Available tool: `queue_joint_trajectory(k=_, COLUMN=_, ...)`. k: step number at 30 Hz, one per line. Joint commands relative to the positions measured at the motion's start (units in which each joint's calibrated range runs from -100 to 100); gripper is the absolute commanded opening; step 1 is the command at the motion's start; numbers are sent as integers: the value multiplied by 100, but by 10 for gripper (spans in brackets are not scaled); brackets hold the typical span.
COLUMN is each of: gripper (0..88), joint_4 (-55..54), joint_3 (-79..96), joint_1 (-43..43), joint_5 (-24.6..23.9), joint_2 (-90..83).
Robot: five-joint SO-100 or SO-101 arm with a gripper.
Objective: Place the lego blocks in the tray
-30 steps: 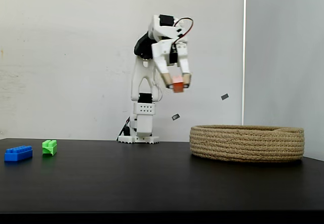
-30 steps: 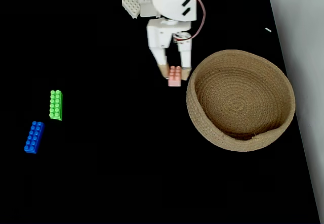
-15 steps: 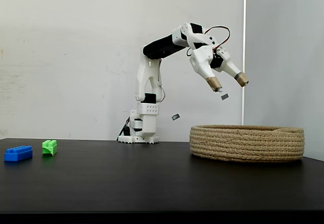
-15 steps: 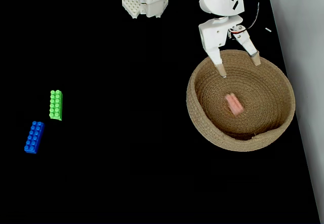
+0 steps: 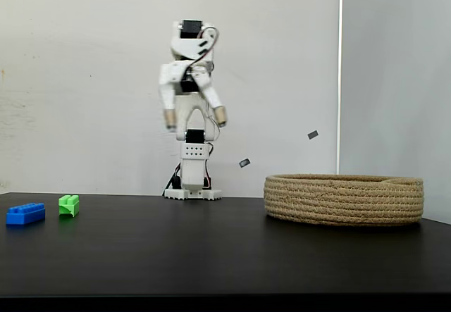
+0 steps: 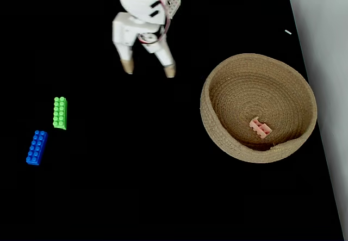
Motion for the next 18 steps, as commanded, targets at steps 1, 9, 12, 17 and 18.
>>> queue_joint_trajectory(k=1, gripper=341, joint_4=-325, joint_3=-200, joint_1=1206, joint_5=689, joint_2=308)
queue_joint_trajectory(k=9, gripper=338, joint_4=-1258, joint_3=-1021, joint_1=2096, joint_5=1748, joint_2=1606)
queue_joint_trajectory(k=12, gripper=333, joint_4=-1483, joint_3=-1249, joint_1=2203, joint_5=1958, joint_2=1968)
queue_joint_trajectory(k=17, gripper=318, joint_4=-1741, joint_3=-1677, joint_1=2319, joint_5=2173, joint_2=2492)
queue_joint_trajectory(k=18, gripper=317, joint_4=-1825, joint_3=-1696, joint_1=2335, joint_5=2203, joint_2=2570)
